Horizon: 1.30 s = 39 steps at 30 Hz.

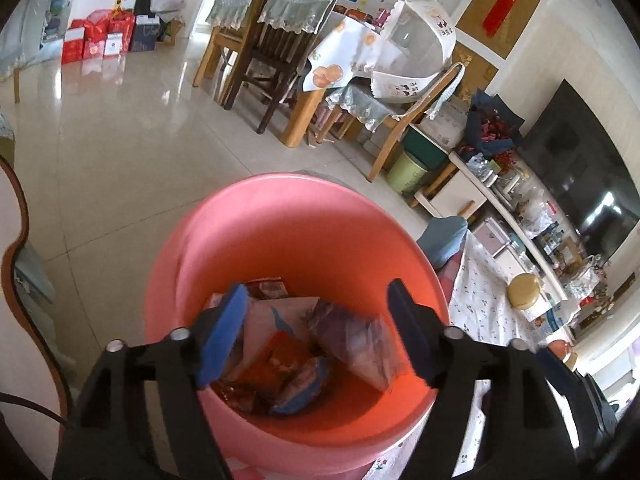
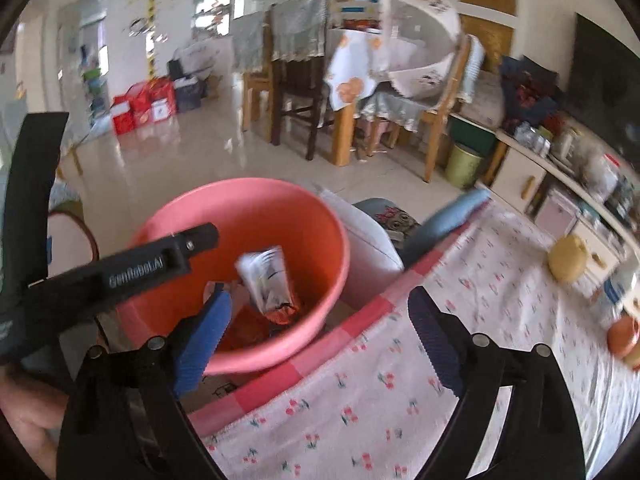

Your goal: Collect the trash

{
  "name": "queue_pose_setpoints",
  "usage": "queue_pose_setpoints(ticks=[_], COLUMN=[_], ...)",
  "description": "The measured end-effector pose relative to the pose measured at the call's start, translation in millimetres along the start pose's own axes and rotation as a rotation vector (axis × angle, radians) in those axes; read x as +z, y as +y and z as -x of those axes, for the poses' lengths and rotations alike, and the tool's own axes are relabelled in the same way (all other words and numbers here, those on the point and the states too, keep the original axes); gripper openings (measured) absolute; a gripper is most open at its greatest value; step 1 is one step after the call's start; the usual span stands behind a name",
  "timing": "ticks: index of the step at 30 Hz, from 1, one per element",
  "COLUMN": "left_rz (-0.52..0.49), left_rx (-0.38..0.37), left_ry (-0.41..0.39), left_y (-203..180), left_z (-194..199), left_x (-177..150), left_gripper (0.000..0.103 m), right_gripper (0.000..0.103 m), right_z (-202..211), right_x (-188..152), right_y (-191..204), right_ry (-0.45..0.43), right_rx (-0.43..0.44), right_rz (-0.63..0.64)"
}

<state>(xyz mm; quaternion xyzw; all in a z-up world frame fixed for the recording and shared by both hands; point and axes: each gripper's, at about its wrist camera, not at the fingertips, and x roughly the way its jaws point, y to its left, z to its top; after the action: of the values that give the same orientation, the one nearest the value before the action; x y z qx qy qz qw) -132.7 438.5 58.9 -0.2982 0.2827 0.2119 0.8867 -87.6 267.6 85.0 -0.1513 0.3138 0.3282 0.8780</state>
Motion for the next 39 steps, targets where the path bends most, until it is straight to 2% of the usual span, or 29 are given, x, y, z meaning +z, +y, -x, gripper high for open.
queue_pose_setpoints(ticks=[5, 8, 14, 21, 34, 39], left_rz=[-0.089, -0.132, -0.238, -0.311, -0.404, -0.482], left_rx=[0.035, 0.039, 0.029, -0.011, -0.057, -0.072], left_ry=[-0.027, -0.034, -0.068, -0.108, -0.096, -0.095], left_y=[-19, -31, -62, -91, -134, -157], left_z=[7, 11, 23, 38, 49, 54], left_x=[-5, -11, -25, -39, -71, -90], left_gripper=[0.089, 0.092, 0.094, 0.096, 0.096, 0.096], right_gripper=[0.089, 0.089, 0.089, 0.089, 0.089, 0.089], right_z=[21, 32, 56, 84, 129, 141], right_x=[-23, -36, -63, -84, -120, -137], right_y=[-24, -34, -54, -74, -107, -123], right_ry=[0.017, 0.026, 0.032, 0.02, -0.004, 0.001], right_rx=[-0.052, -0.059, -0.088, -0.125, -0.2, -0.231], right_rz=[-0.073, -0.112, -0.168, -0.209, -0.268, -0.303])
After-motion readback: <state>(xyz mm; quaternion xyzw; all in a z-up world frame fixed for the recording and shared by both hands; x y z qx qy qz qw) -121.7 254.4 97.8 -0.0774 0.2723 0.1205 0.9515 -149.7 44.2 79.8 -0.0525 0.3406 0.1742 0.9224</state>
